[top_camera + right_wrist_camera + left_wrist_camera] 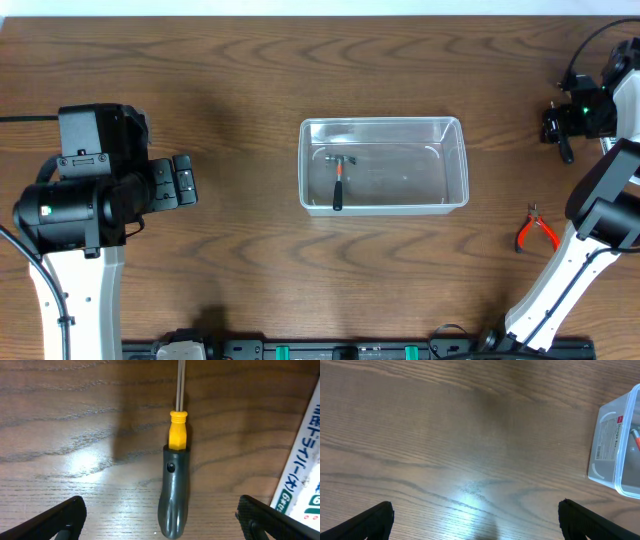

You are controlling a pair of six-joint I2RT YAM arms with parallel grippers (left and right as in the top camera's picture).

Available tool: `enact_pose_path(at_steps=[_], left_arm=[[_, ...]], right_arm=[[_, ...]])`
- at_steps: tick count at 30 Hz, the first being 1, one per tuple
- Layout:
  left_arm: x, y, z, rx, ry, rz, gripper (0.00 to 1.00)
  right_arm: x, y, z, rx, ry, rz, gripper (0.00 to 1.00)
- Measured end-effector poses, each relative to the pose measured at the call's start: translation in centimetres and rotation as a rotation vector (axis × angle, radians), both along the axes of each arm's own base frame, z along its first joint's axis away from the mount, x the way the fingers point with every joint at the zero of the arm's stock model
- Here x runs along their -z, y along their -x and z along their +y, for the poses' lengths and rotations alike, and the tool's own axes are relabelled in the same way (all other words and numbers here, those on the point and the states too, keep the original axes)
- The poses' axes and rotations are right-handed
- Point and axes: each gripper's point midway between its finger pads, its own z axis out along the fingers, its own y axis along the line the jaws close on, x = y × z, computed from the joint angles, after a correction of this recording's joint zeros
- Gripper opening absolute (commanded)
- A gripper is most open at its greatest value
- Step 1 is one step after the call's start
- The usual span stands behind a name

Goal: Pack container
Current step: 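Lower the right gripper over the screwdriver's dark handle and align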

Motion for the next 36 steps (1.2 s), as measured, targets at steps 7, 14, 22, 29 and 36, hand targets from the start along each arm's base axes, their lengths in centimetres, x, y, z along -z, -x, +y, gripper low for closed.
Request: enact_pose_path(at_steps=[7,14,22,29,36], left_arm=[[0.0,0.0,0.0,0.000,0.000,0.000,0.98],[0.0,0.0,0.0,0.000,0.000,0.000,0.98],[0.0,0.0,0.0,0.000,0.000,0.000,0.98],[0.0,0.0,0.0,0.000,0.000,0.000,0.98],[0.0,0.0,0.0,0.000,0.000,0.000,0.98]], right_arm=[[1.4,-0.3,-0.2,0.039,-0.004,0.004,0.99],[1.5,-0.3,-0.2,0.047,-0.004,0.004,0.99],[1.5,-0.2,-0.1,0.047,-0.006,0.007,0.99],[1.5,0.0,0.0,0.047,-0.011,0.019,0.99],[1.9,0.3,0.1,0.046,-0.018,0.034,0.99]])
